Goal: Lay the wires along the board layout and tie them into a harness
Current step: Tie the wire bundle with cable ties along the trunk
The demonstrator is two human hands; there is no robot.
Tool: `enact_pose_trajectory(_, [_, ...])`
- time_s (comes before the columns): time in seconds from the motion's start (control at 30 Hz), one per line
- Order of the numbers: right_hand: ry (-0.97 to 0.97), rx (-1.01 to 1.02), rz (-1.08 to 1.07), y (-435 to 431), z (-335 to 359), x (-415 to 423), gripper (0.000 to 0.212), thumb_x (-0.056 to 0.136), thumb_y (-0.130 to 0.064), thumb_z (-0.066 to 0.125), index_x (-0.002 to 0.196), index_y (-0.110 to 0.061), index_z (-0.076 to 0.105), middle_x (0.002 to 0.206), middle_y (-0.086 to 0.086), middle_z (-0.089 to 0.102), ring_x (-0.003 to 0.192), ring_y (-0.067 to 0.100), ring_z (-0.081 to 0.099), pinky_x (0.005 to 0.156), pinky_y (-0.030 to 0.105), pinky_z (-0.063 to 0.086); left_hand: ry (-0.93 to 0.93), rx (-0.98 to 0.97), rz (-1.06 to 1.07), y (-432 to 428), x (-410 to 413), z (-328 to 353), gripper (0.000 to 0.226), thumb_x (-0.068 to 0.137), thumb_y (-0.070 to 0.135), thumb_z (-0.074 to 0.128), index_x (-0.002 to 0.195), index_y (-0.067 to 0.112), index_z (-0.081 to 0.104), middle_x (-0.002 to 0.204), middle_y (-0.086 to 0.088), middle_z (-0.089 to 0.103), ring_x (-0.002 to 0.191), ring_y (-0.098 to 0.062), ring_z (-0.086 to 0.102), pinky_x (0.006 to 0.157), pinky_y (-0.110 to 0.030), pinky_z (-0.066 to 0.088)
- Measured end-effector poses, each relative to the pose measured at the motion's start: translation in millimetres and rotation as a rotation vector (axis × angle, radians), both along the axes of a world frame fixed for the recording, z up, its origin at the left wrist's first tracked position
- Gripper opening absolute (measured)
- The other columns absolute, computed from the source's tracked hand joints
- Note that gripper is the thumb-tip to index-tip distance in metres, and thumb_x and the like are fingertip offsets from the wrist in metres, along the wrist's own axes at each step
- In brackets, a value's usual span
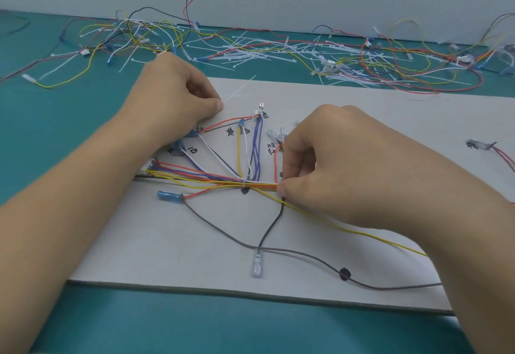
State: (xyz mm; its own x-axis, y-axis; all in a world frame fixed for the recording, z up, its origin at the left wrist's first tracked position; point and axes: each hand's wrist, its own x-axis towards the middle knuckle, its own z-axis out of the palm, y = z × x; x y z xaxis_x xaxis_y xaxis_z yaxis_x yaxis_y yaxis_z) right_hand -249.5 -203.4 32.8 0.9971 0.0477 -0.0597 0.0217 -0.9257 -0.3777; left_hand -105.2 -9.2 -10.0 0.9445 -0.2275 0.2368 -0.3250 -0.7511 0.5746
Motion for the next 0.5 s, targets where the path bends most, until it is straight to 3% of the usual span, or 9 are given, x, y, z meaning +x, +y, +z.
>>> enact_pose_trajectory(0.2, [-0.003,-0.001,0.003,-0.8,1.2,-1.7,0.01,0.076,-0.03,0.075,0.071,-0.025,0.068,0.071,-0.01,0.063,0.069,0.012,0.063,0.063,0.031,0.056,0.006,0.157,0.035,-6.7,-1.2,5.7,0.014,0.089,0.021,0.069,0.077,0.018,0.075,0.072,0.003,0.069,0.063,-0.001,0.059,0.055,-0.019,0.038])
enact_pose_trajectory(0.3, [0.001,-0.001,0.006,0.4,1.7,-1.9,0.011,0.077,-0.03,0.075,0.071,-0.025,0.068,0.071,-0.01,0.063,0.069,0.011,0.063,0.063,0.029,0.055,0.086,0.209,0.05,-4.6,-1.5,16.2,0.016,0.084,0.019,0.07,0.07,0.017,0.075,0.065,-0.001,0.071,0.065,-0.017,0.065,0.058,-0.023,0.044])
enact_pose_trajectory(0.5, [0.032,0.016,0.014,0.0,3.6,-1.6,0.012,0.08,-0.029,0.074,0.071,-0.025,0.068,0.074,-0.01,0.063,0.071,0.011,0.062,0.062,0.028,0.052,0.081,0.27,0.007,-25.0,0.3,35.0,0.019,0.084,0.033,0.081,0.071,0.021,0.074,0.069,0.002,0.07,0.07,-0.016,0.065,0.067,-0.028,0.045])
